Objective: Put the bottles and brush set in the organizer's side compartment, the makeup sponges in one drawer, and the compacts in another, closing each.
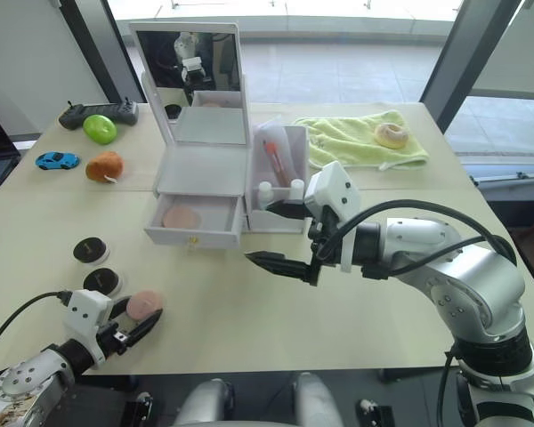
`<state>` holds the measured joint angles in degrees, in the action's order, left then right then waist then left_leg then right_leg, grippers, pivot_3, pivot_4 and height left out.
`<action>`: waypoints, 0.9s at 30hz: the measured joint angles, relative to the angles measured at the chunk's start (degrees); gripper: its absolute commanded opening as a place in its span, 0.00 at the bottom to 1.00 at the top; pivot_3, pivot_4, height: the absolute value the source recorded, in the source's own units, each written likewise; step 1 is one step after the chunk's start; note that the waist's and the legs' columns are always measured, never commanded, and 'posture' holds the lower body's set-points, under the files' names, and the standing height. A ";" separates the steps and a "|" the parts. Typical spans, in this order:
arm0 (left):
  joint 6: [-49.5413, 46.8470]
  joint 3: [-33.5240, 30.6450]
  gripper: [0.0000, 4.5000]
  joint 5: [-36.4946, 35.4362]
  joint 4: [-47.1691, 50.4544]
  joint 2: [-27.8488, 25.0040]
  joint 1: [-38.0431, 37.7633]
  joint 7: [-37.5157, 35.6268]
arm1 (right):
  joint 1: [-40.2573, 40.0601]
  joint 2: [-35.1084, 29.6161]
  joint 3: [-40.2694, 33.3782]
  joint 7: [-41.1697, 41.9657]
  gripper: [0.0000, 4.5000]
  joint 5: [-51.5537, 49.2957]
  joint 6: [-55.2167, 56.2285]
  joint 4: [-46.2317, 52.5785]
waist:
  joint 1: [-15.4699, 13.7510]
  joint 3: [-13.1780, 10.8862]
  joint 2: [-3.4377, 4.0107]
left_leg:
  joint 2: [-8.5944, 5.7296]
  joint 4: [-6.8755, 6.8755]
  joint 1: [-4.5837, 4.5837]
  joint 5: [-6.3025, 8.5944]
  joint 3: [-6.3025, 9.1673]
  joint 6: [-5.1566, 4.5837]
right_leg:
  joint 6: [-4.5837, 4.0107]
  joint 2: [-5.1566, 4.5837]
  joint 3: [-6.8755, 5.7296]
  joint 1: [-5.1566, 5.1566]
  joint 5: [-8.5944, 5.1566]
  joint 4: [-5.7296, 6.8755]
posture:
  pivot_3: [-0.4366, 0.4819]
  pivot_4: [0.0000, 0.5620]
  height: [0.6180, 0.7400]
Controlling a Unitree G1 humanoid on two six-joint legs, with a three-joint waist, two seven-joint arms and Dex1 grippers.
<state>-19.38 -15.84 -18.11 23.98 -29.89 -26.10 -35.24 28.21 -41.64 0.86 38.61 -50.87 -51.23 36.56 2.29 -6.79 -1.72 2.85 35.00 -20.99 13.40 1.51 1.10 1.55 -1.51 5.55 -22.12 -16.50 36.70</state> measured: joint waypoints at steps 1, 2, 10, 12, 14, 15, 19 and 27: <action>-0.03 -0.13 0.66 -0.12 0.04 -0.17 0.13 -0.24 | -0.01 0.00 -0.02 -0.04 1.00 0.00 0.00 0.01 | 0.00 0.00 0.00 | 0.00 0.00 0.00 0.00 0.00 0.00 | 0.01 0.00 0.00 -0.01 -0.01 0.00 | 0.48 0.27 1.00; -0.17 -0.36 0.66 -0.35 0.15 -0.35 0.29 -0.46 | -0.04 0.00 -0.04 -0.07 1.00 0.00 0.00 0.01 | 0.03 0.00 -0.01 | 0.01 0.00 -0.01 0.00 0.01 0.00 | 0.02 0.01 0.00 -0.01 -0.01 0.00 | 0.48 0.27 1.00; -8.56 -10.67 0.66 -9.72 1.65 -10.54 11.58 -2.54 | -0.46 0.08 -0.20 -0.64 1.00 0.02 0.00 0.16 | -0.05 -0.11 -0.18 | 0.02 0.00 -0.04 0.00 0.06 0.00 | 0.21 0.02 -0.07 -0.03 -0.12 0.02 | 0.48 0.27 1.00; -11.33 -14.13 0.66 -12.59 -0.76 -14.68 16.89 -3.61 | -0.81 0.13 -0.21 -1.15 1.00 0.06 0.00 0.24 | 0.04 -0.14 -0.16 | 0.02 -0.01 -0.03 0.00 0.07 0.00 | 0.22 0.04 -0.07 -0.05 -0.12 0.01 | 0.48 0.27 1.00; -13.27 -15.71 0.66 -14.34 -3.03 -18.14 21.32 -5.06 | -1.54 0.13 -0.24 -1.50 1.00 0.12 0.00 0.40 | 0.11 -0.16 -0.15 | 0.01 -0.03 -0.02 0.00 0.05 0.00 | 0.22 0.03 -0.07 -0.04 -0.12 -0.01 | 0.48 0.27 1.00; -14.19 -15.41 0.66 -15.13 -4.33 -19.77 23.59 -6.19 | -1.81 0.17 -0.21 -1.72 1.00 0.16 -0.01 0.51 | 0.11 -0.17 -0.14 | 0.01 -0.03 -0.02 0.00 0.05 0.00 | 0.22 0.03 -0.07 -0.05 -0.12 0.00 | 0.48 0.27 1.00; -16.66 -10.28 0.66 -16.73 -9.42 -25.41 34.58 -11.66 | -2.41 0.34 -0.40 -3.19 1.00 0.12 -0.01 1.62 | -0.08 -0.29 -0.17 | 0.00 -0.03 -0.03 0.00 0.09 0.00 | 0.22 0.04 -0.10 -0.04 -0.12 -0.02 | 0.48 0.27 1.00; -17.84 6.61 0.66 -17.58 -16.50 -23.96 52.82 -24.01 | -4.26 0.43 -1.63 -6.32 1.00 0.08 -0.06 3.14 | 0.07 -0.31 -0.16 | 0.00 -0.05 -0.06 -0.01 0.08 0.00 | 0.23 0.10 -0.09 -0.05 -0.12 -0.02 | 0.48 0.27 1.00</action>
<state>-37.21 -9.23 -35.69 7.48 -53.85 26.71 -59.24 23.95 -41.21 -0.76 32.29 -50.79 -51.29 39.70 2.36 -7.10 -1.89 2.84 34.95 -21.05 13.39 1.60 1.10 1.77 -1.41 5.47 -22.16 -16.62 36.68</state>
